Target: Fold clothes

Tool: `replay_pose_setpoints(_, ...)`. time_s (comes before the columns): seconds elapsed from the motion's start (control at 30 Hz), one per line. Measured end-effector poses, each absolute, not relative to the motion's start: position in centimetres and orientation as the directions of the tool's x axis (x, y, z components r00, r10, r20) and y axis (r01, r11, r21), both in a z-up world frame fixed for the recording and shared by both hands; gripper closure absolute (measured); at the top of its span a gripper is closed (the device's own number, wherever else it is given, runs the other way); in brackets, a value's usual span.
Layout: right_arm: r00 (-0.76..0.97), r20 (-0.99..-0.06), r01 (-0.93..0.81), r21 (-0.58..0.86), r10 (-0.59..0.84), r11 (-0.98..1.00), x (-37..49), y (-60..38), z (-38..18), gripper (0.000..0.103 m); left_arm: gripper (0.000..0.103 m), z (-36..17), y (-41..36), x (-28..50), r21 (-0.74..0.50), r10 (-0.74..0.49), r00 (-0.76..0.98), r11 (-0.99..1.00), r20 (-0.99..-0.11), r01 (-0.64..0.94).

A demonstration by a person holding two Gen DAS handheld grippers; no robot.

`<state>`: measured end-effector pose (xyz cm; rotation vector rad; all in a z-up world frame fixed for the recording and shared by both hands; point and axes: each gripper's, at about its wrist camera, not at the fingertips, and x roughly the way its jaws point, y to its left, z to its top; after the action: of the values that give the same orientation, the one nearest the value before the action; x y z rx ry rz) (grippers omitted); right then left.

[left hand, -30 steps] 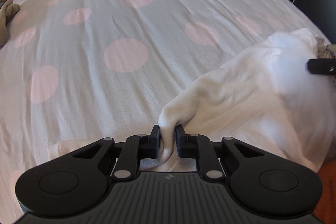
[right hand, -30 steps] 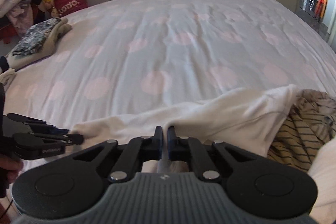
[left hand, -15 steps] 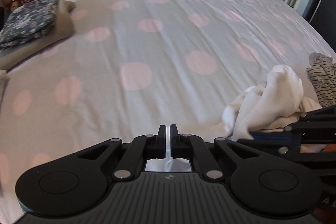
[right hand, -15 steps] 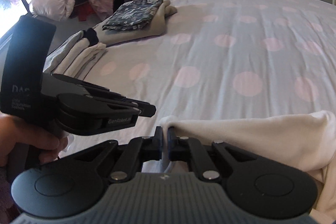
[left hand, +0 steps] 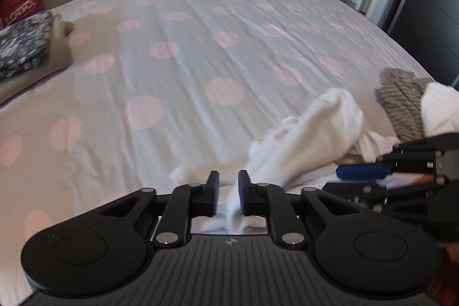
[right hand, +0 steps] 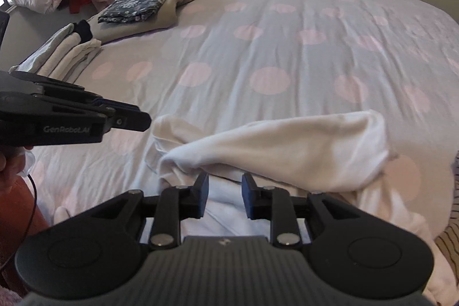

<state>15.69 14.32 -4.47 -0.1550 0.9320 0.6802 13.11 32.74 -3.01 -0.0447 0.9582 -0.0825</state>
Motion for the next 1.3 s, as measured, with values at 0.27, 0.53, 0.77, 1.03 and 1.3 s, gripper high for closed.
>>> replay_pose_setpoints(0.27,0.444,-0.827,-0.547,0.056,0.346,0.835,18.5,8.5,-5.4,0.067,0.087,-5.3,27.3,13.4,-0.017,-0.128,0.534,0.978,-0.836,0.208)
replay_pose_setpoints(0.53,0.445,-0.858,-0.537,-0.027,0.256,0.843,21.2,5.0,-6.6,0.062,0.086,-7.8,24.6,15.3,-0.003,-0.156,0.514,0.959,-0.844,0.285)
replay_pose_setpoints(0.77,0.375,-0.885,-0.622,-0.019,0.277,0.783,23.8,6.6,-8.4,0.046,0.084,-9.7,25.1,18.3,-0.013,-0.151,0.478,0.960,-0.865,0.279)
replay_pose_setpoints(1.03,0.348,-0.893,-0.628,0.003,0.285,0.778,26.5,7.6,-10.2,0.083,0.080,-9.8,24.5,20.2,0.002,-0.167,0.503,0.948,-0.848,0.317)
replay_pose_setpoints(1.3,0.423,-0.852,-0.547,0.032,0.309,0.836,28.3,5.0,-8.4,0.086,0.080,-8.7,28.0,23.2,-0.047,-0.131,0.571,0.986,-0.811,0.159)
